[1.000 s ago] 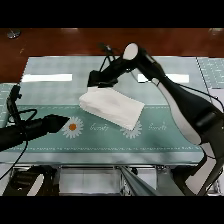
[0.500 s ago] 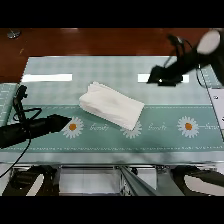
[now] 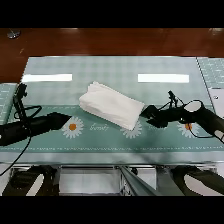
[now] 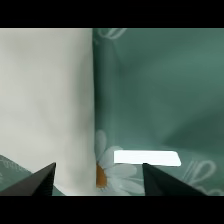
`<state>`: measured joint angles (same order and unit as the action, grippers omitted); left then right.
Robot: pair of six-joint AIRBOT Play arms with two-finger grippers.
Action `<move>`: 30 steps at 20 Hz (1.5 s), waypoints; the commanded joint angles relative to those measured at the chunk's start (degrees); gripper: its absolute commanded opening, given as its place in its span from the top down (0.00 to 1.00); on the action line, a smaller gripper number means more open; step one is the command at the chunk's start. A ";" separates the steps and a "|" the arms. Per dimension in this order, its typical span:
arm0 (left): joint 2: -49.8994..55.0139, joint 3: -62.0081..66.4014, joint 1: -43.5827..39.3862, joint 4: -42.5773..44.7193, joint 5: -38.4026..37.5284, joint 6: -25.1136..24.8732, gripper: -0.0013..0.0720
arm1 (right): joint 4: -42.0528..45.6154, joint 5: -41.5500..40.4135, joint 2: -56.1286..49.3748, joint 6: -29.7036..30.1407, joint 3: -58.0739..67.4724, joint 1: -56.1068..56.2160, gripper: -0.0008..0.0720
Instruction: Fold the shirts.
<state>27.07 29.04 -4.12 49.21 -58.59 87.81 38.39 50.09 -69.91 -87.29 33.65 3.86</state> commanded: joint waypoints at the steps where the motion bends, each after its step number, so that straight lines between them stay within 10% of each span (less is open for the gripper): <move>1: 1.11 -0.02 0.04 0.02 0.39 -0.11 0.95 | -11.23 2.19 -7.52 8.98 1.81 1.25 0.14; 5: 1.88 -0.02 0.04 0.02 0.57 -0.13 0.95 | -10.86 2.43 -16.63 8.41 11.28 7.10 0.22; 7: 1.92 -0.02 0.04 0.02 0.55 -0.13 0.95 | -10.93 5.90 -20.15 9.60 18.08 7.82 0.92; 8: 1.92 -0.02 0.04 0.02 0.57 -0.15 0.95 | -10.67 8.22 -21.07 11.17 22.25 8.20 0.96; 20: 1.92 -0.02 0.04 0.04 0.74 -0.15 0.95 | 20.61 38.47 -21.44 -7.98 82.34 -0.07 0.96; 30: 1.92 -0.02 0.04 0.04 0.72 -0.39 0.95 | 31.36 56.22 -7.85 -8.66 75.10 -31.30 0.96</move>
<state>28.97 29.04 -4.12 49.23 -57.87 87.46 64.69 102.13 -82.52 -95.66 113.47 -18.83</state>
